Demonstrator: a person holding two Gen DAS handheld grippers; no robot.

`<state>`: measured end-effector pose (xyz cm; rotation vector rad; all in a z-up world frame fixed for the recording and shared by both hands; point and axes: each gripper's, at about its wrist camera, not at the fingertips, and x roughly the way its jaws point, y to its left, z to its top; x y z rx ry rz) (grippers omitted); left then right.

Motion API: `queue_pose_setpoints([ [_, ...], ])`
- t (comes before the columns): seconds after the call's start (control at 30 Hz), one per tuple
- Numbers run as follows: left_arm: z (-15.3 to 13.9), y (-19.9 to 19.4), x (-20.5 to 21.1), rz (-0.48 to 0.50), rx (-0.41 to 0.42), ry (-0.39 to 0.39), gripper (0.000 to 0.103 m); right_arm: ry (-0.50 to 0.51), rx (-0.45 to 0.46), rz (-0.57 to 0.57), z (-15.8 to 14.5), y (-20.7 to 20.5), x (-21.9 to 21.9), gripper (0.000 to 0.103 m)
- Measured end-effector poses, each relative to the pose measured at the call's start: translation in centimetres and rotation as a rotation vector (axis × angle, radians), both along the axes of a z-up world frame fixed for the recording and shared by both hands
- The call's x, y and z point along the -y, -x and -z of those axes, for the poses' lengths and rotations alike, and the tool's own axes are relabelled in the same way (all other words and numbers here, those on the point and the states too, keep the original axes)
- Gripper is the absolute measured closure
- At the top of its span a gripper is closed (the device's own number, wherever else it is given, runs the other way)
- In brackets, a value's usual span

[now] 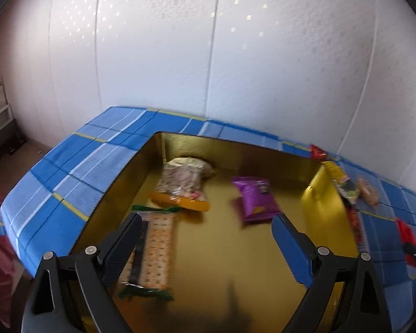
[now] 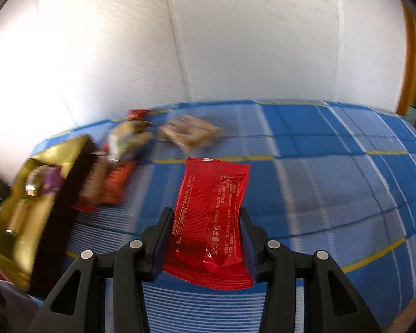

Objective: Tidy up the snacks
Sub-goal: 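Carry the red wrapper into the gold tray and lower it with the right gripper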

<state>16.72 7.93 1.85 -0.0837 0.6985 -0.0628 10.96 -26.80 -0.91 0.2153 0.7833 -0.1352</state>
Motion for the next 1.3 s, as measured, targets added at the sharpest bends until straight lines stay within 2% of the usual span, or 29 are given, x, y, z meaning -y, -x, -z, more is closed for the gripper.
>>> queue_pose_setpoints([
  [0.13,0.3,-0.2,-0.8,-0.012,-0.019,0.014,0.008,-0.033,0.019,-0.085,-1.8,-1.7,-3.3,0.057],
  [0.5,0.5,-0.6,-1.4,-0.048,-0.045,-0.004,0.008,0.009,0.046,-0.283,-5.1,-6.4,-11.8,0.057],
  [0.77,0.9,-0.9,-2.8,-0.099,-0.063,0.004,0.008,0.088,-0.039,-0.375,-4.2,-11.1,-17.9,0.057],
  [0.9,0.9,-0.9,-2.9,-0.1,-0.065,0.007,0.008,0.159,-0.095,-0.379,-2.9,-12.9,-19.6,0.057],
  [1.03,0.9,-0.9,-2.8,-0.092,-0.061,0.01,0.008,0.201,-0.148,-0.362,-1.6,-14.3,-20.0,0.057],
  [1.3,1.1,-1.1,-2.9,-0.09,-0.074,0.021,0.008,0.209,-0.212,-0.334,0.1,-15.7,-20.0,0.055],
])
